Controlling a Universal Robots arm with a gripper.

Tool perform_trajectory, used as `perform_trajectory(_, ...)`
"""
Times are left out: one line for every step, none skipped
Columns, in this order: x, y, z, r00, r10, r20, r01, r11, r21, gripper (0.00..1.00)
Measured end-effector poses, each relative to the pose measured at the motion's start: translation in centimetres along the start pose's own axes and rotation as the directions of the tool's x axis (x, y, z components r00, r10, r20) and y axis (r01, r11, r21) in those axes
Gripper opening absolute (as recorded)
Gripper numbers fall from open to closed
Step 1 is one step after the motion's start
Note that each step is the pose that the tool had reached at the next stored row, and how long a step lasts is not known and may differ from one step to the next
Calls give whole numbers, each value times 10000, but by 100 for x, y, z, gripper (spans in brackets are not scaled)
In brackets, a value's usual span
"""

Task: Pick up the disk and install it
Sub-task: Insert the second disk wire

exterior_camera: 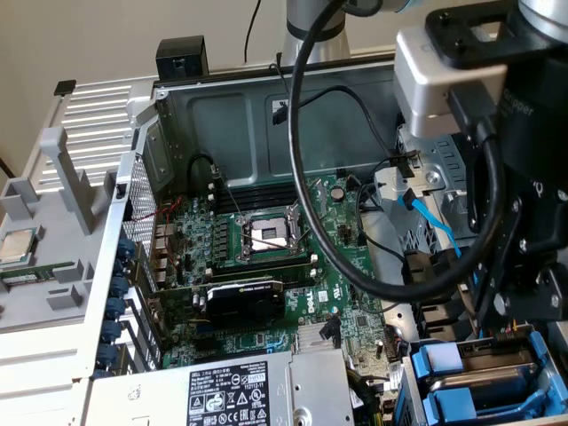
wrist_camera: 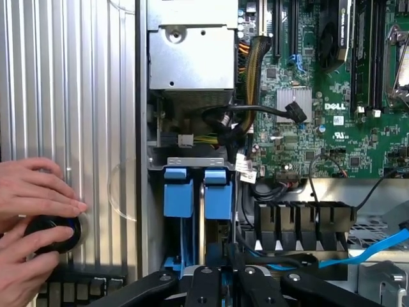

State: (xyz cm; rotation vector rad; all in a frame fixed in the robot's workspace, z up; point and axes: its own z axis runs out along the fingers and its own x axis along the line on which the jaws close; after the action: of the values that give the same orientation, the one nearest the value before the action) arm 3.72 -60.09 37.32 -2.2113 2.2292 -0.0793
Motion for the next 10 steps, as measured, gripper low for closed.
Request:
perform_trajectory(-19, 2, 3, 10000, -6, -1, 6, 10000, 12, 17)
perform_trajectory(-36, 1, 6, 10000, -16, 0, 16, 10000, 19, 17)
perform_trajectory(-39, 1, 8, 10000, -28, 1, 28, 10000, 23, 17)
perform_trajectory(-39, 1, 8, 10000, -30, 1, 30, 10000, 23, 17)
perform_trajectory(-35, 2, 9, 10000, -30, 0, 30, 10000, 24, 17)
perform_trajectory(-30, 2, 9, 10000, -30, 0, 30, 10000, 24, 17)
perform_trajectory(-29, 2, 10, 10000, -29, 1, 29, 10000, 24, 17)
perform_trajectory(-27, 2, 11, 10000, -28, 1, 28, 10000, 21, 17)
perform_trajectory(-20, 1, 12, 10000, -30, 0, 30, 10000, 10, 17)
perform_trajectory(-13, 1, 13, 10000, -30, 8, 30, 10000, -9, 17)
